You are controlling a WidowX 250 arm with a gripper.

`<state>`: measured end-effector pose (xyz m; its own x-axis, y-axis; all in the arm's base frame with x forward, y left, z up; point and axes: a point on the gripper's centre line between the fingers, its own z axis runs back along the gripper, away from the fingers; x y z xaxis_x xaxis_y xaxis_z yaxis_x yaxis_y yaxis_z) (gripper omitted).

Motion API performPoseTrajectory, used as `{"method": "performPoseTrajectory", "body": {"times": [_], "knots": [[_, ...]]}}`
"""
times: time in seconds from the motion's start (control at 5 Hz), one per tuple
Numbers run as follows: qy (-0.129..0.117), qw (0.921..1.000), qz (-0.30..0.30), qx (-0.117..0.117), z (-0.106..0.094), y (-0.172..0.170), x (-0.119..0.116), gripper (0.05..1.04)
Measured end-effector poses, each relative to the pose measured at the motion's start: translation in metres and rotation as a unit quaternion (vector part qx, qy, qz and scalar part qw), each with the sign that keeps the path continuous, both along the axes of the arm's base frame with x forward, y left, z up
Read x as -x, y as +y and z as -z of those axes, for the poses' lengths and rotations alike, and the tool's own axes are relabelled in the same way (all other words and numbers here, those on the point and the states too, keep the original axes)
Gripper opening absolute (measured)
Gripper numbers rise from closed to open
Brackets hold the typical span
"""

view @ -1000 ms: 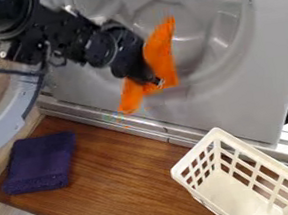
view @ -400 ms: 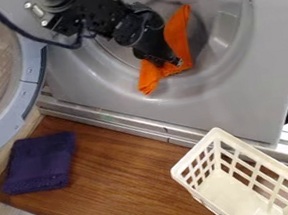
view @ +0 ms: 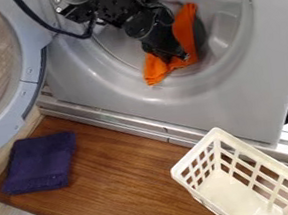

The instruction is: Move the orange cloth on top of the laundry machine

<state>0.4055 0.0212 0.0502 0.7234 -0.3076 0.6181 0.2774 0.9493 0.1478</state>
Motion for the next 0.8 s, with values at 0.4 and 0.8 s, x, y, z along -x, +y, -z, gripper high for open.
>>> {"method": "performPoseTrajectory", "body": {"times": [0.4,0.8], "knots": [[0.015,0.9995,0.000,0.026,0.0006,0.0036,0.0035,0.650],[0.022,0.9993,0.003,0.032,0.0006,0.0012,0.0079,1.007]]}}
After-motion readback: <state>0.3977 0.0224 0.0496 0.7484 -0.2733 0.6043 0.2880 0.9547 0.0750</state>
